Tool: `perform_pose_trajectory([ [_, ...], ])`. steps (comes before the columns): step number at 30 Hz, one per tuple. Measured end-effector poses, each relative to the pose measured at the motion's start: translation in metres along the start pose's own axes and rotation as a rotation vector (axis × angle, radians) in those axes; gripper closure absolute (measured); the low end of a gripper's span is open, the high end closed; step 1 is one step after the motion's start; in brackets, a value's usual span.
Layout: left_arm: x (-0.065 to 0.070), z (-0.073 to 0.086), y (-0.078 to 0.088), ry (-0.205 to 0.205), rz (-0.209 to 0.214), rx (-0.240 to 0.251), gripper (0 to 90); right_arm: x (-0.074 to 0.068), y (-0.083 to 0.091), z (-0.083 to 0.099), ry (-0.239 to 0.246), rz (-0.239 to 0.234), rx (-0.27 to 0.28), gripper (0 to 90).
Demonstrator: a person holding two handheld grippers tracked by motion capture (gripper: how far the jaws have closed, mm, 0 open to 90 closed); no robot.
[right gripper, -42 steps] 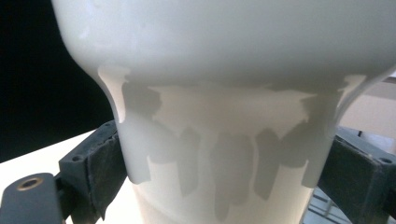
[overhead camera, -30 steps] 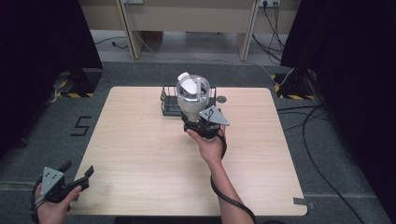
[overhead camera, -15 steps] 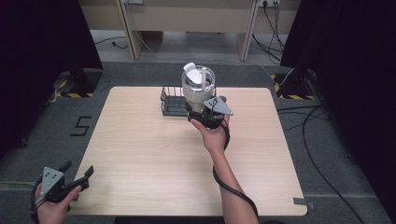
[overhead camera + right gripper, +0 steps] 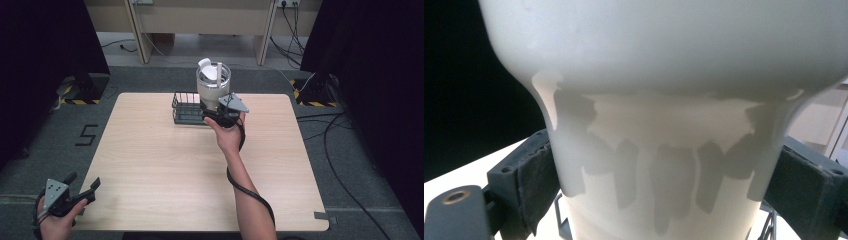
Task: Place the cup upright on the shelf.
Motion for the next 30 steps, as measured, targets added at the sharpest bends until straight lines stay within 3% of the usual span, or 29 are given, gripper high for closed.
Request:
perform_pose_trajectory([
  [20,0.0,0.0,0.0,0.003,0.0,0.001,15.0,0.012,-0.028,-0.022,-0.015,0.026,0.015,10.5],
  [30,-0.001,0.0,0.0,0.007,-0.001,0.002,15.0,0.015,-0.045,-0.025,-0.025,0.034,0.002,10.5],
])
Point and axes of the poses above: each handheld gripper's, and its own axes: y roughly backward along the jaws, z roughly out of its underside, x roughly to its right, the point moved 4 cm from there along -y, roughly forward along the jaws, and after that the axes turned 8 degrees about z, right-handed, at the moved point
